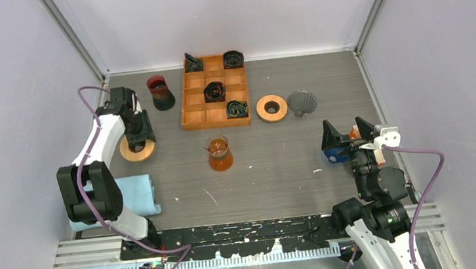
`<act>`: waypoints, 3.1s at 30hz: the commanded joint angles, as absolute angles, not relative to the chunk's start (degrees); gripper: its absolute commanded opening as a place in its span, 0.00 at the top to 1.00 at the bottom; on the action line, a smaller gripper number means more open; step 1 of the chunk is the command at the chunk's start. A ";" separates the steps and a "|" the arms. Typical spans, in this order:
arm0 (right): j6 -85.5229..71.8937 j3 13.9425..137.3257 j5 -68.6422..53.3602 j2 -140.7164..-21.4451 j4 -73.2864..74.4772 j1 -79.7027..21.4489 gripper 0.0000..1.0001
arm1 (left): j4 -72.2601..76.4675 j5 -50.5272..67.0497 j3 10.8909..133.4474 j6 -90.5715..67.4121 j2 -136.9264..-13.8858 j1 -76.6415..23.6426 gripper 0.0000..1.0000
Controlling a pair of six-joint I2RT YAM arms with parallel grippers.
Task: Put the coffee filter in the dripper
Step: Place the connecting ring on the coffee server.
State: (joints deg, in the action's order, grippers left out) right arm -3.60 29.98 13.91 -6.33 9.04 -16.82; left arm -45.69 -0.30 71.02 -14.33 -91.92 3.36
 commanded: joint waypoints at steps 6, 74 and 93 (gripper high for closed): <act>-4.04 30.80 13.51 -6.09 7.15 -17.16 0.00 | -53.35 6.83 77.07 -15.14 -83.47 -6.02 0.74; -3.77 30.80 13.39 -8.79 7.53 -17.15 0.00 | -57.21 0.01 94.30 -16.79 -100.92 -44.39 0.61; -4.42 32.50 13.09 -10.40 8.41 -17.15 0.00 | -56.28 2.24 94.18 -18.32 -94.52 -44.57 0.31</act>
